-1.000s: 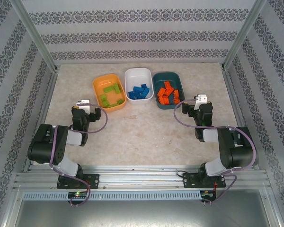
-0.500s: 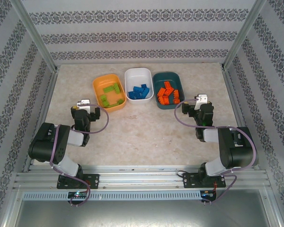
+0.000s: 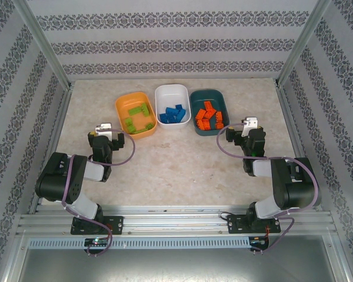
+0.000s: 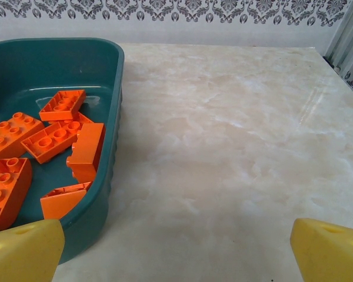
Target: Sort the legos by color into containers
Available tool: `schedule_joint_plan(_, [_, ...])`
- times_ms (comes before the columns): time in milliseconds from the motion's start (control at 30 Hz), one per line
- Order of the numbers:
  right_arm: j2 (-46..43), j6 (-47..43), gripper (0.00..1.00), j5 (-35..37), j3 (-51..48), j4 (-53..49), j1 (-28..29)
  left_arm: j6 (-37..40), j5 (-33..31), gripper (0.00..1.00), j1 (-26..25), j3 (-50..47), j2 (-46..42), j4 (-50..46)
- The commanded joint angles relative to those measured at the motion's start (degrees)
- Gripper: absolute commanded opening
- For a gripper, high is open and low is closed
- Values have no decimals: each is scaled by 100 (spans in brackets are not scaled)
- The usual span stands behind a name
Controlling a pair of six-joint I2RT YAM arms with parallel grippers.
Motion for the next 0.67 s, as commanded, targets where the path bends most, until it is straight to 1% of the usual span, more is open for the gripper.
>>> schedule_joint_plan(0, [47, 84, 98, -105, 48, 82, -53, -57, -5, 100, 34, 91, 28, 16])
schedule_joint_plan(633, [45, 59, 98, -135, 40, 95, -47, -58, -10, 100, 36, 94, 33, 14])
